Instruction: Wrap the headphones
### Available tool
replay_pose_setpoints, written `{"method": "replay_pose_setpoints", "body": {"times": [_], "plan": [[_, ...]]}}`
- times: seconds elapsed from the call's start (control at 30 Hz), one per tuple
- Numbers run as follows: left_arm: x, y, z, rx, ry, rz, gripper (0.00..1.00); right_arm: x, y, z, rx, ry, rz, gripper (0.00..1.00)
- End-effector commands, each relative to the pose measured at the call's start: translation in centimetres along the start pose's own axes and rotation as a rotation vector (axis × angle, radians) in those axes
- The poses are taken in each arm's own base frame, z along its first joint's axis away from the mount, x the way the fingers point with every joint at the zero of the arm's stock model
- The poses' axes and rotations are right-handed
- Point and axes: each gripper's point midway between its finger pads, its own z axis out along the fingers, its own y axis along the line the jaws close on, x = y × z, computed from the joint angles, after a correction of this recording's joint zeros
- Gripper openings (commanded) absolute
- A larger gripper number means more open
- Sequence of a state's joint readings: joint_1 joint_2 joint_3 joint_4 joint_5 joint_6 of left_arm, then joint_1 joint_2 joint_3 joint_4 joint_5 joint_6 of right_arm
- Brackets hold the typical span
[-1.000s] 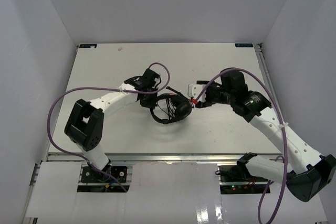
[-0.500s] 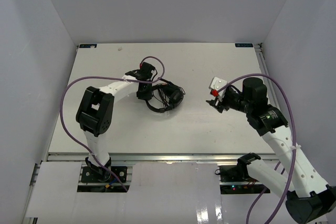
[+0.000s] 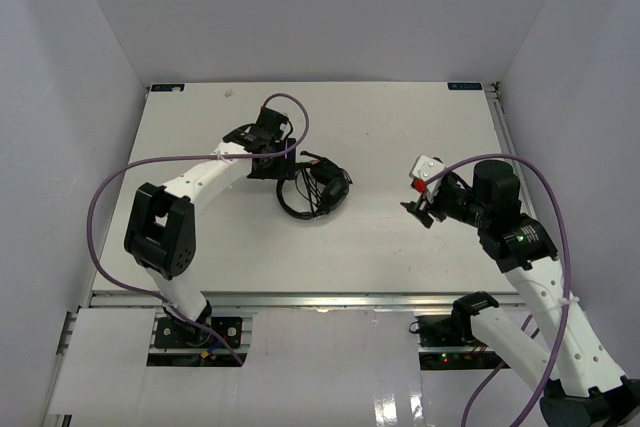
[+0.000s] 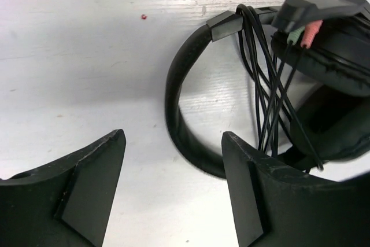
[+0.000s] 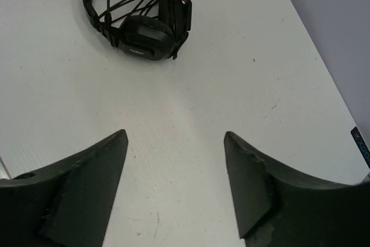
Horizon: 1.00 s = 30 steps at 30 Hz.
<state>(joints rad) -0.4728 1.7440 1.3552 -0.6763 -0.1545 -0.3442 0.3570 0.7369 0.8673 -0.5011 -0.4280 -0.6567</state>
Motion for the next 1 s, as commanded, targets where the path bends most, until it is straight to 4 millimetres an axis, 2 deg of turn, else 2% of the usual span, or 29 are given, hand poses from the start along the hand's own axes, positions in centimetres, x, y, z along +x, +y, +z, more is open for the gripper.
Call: {"method": "replay_pose_setpoints", "body": {"times": [0.0,0.07,0.13,0.23,0.27,0.33,0.37,0.43,0.53,0.6,0.77,0.97], "plan": [[0.4,3.5,-3.2,-0.114,-0.006,0.062,0.80,1.3,0.1,-0.7,0.018,0.047,0.058,0.83],[0.9,5.0,-3.6,-0.172,-0.002,0.078,0.80,1.7,-0.1,-0.9,0.039,0.060,0.085,0.86],[1.1,5.8,-4.9,-0.198,-0.035,0.078,0.81,1.9,-0.3,-1.3,0.059,0.069,0.111,0.92],[0.6,5.3,-7.5,-0.132,-0.119,0.049,0.84,2.1,-0.4,-1.8,0.081,0.075,0.165,0.96],[0.4,4.7,-10.1,-0.056,-0.191,0.023,0.88,2.3,-0.2,-2.0,0.087,0.077,0.199,0.96],[0.5,3.0,-13.5,0.100,-0.290,-0.003,0.93,2.9,-0.3,-2.2,0.118,0.087,0.245,0.95],[0.1,1.8,-15.2,0.191,-0.357,-0.014,0.96,3.0,-0.6,-2.5,0.146,0.085,0.261,0.91],[1.7,-1.5,-19.0,0.461,-0.427,-0.008,0.98,3.1,-1.2,-2.7,0.197,0.073,0.306,0.90],[4.1,-2.8,-23.8,0.669,-0.555,0.001,0.98,3.7,-2.2,-3.5,0.291,0.072,0.382,0.90],[5.1,-3.2,-26.2,0.750,-0.596,0.007,0.98,4.1,-2.7,-3.9,0.339,0.082,0.419,0.90],[7.7,-3.2,-28.5,0.843,-0.648,0.016,0.98,5.7,-3.7,-4.7,0.452,0.117,0.439,0.90],[9.2,-2.9,-28.4,0.862,-0.643,-0.006,0.98,5.7,-4.0,-5.2,0.487,0.099,0.432,0.90]]}}
